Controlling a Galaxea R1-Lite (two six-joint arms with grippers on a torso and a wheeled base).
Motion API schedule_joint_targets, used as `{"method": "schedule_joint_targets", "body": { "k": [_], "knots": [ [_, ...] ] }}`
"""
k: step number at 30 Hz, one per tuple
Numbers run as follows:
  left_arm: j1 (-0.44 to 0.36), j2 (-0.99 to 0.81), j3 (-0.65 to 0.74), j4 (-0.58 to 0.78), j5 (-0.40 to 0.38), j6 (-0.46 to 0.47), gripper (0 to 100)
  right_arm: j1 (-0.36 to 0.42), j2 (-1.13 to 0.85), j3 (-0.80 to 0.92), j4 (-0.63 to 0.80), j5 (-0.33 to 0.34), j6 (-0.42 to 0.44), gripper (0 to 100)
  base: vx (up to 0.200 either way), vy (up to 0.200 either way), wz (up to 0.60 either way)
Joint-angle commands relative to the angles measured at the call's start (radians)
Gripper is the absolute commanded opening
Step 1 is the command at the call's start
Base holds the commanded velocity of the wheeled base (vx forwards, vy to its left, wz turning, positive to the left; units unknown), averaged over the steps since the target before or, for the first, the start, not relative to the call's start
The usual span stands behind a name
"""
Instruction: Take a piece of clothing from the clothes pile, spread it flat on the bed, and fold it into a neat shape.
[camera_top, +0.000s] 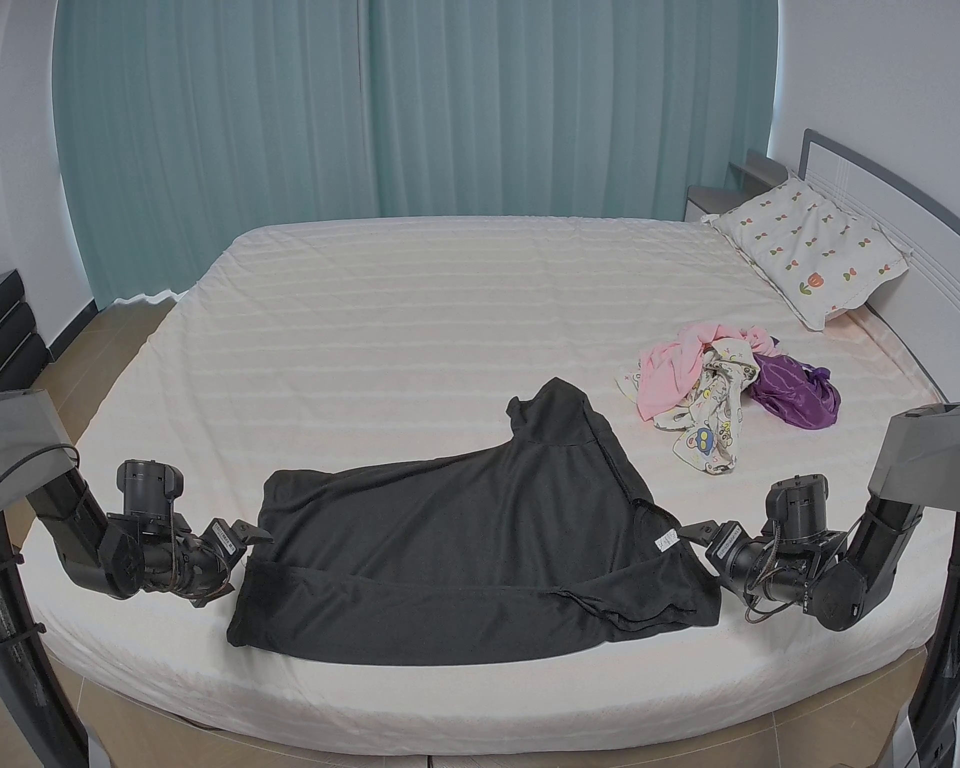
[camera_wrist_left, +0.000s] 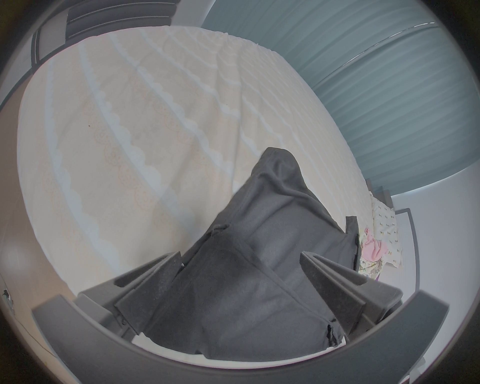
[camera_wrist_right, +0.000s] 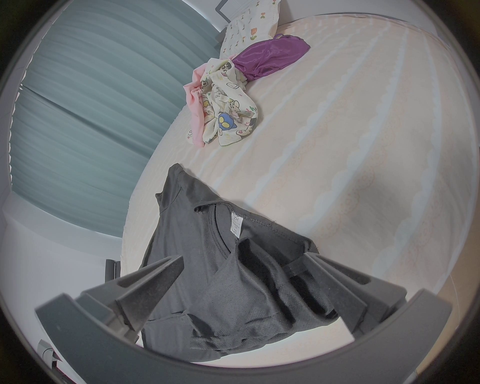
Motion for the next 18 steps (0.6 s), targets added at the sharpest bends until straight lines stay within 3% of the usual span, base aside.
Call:
{"method": "schedule_joint_targets", "body": {
  "k": [1, 10, 11, 18],
  "knots": [
    [-0.005, 0.046, -0.033, -0.001, 0.021, 0.001, 100, 0.001, 0.009, -0.002, 0.000, 0.001, 0.000, 100, 0.000, 0.000, 0.00],
    [-0.037, 0.107, -0.071, -0.033, 0.084, 0.001, 100, 0.001, 0.007, -0.004, -0.001, -0.001, -0.002, 100, 0.000, 0.000, 0.00],
    [-0.037, 0.113, -0.066, -0.047, 0.084, 0.001, 0, -0.001, 0.009, -0.004, 0.000, -0.001, -0.002, 100, 0.000, 0.000, 0.00],
    [-0.040, 0.153, -0.062, -0.093, 0.121, 0.001, 0, 0.001, 0.024, -0.005, -0.001, -0.002, -0.025, 100, 0.000, 0.000, 0.00]
  ]
}}
